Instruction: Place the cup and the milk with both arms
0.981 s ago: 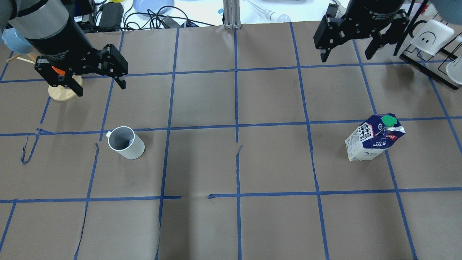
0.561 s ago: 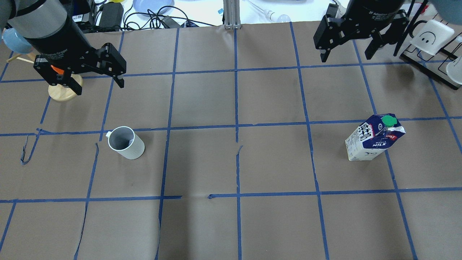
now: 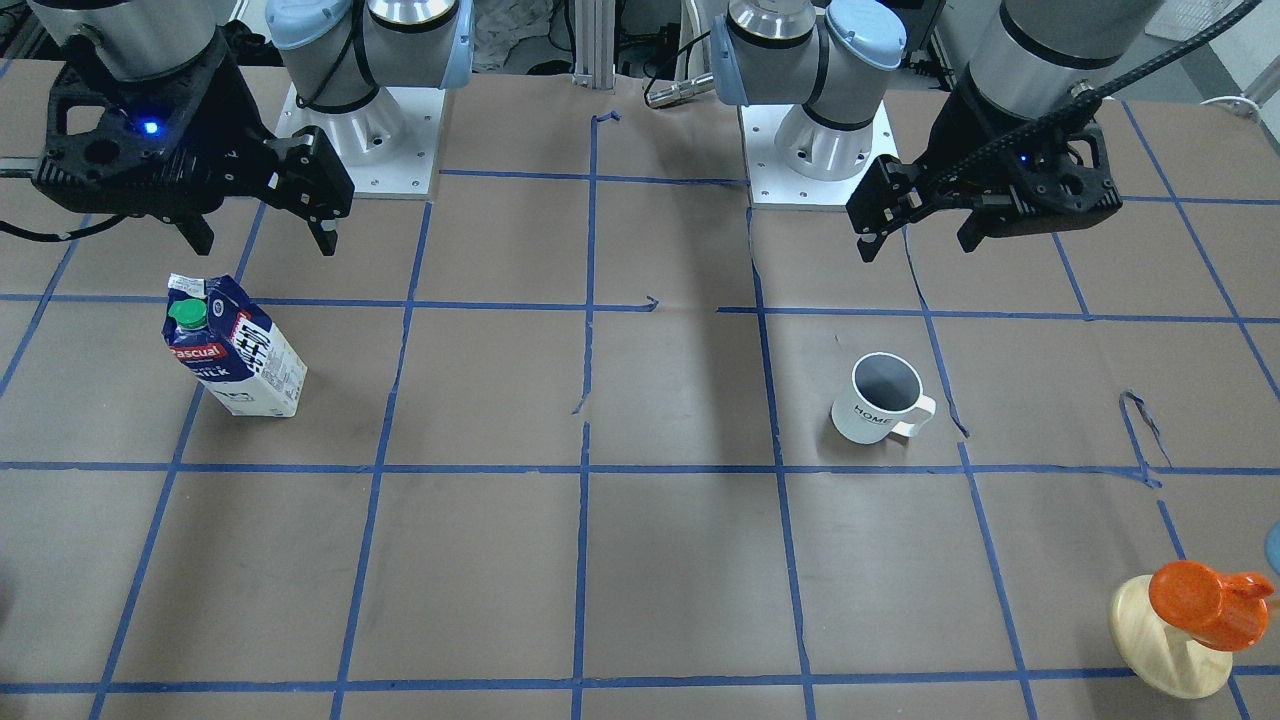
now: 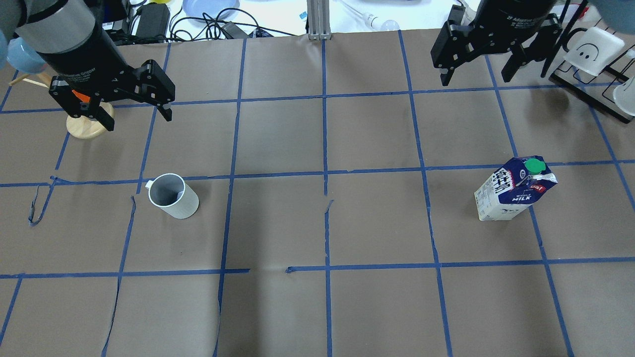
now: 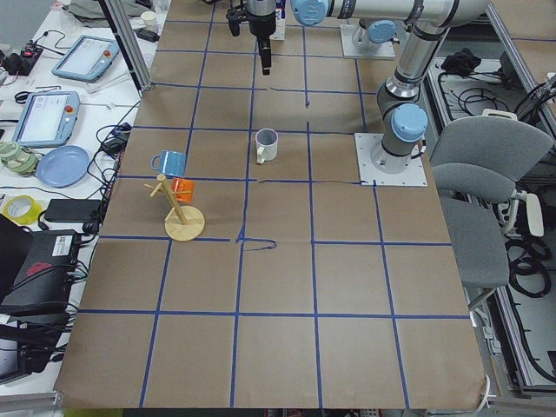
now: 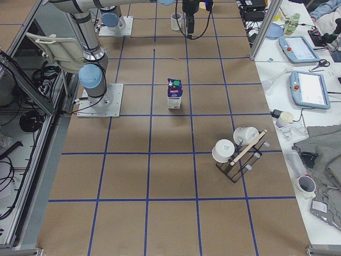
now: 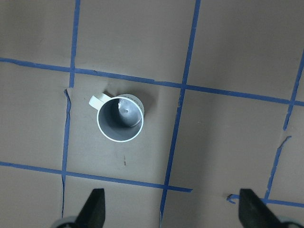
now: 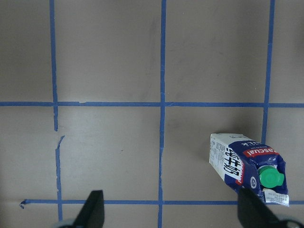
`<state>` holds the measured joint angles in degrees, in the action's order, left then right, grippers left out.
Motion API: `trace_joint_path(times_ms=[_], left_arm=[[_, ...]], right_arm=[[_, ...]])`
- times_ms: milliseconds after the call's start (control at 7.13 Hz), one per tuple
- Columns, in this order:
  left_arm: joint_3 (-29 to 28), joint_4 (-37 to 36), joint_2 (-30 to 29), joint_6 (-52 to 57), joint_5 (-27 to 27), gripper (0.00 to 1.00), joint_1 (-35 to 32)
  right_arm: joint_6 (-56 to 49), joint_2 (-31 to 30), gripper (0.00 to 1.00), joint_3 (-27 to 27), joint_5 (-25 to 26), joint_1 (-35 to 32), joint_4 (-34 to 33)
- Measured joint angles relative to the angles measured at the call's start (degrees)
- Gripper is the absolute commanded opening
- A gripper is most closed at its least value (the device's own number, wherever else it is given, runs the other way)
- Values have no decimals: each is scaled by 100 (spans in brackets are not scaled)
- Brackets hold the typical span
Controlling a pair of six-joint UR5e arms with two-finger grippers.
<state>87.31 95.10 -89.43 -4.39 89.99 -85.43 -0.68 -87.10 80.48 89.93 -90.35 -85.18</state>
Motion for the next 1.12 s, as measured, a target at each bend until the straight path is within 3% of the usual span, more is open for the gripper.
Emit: trace_joint_path(times_ms=[1121], left_arm=[[5, 4, -74, -36, -12, 100, -10]], right_arm=[[6, -8, 100, 3, -1, 0, 1]])
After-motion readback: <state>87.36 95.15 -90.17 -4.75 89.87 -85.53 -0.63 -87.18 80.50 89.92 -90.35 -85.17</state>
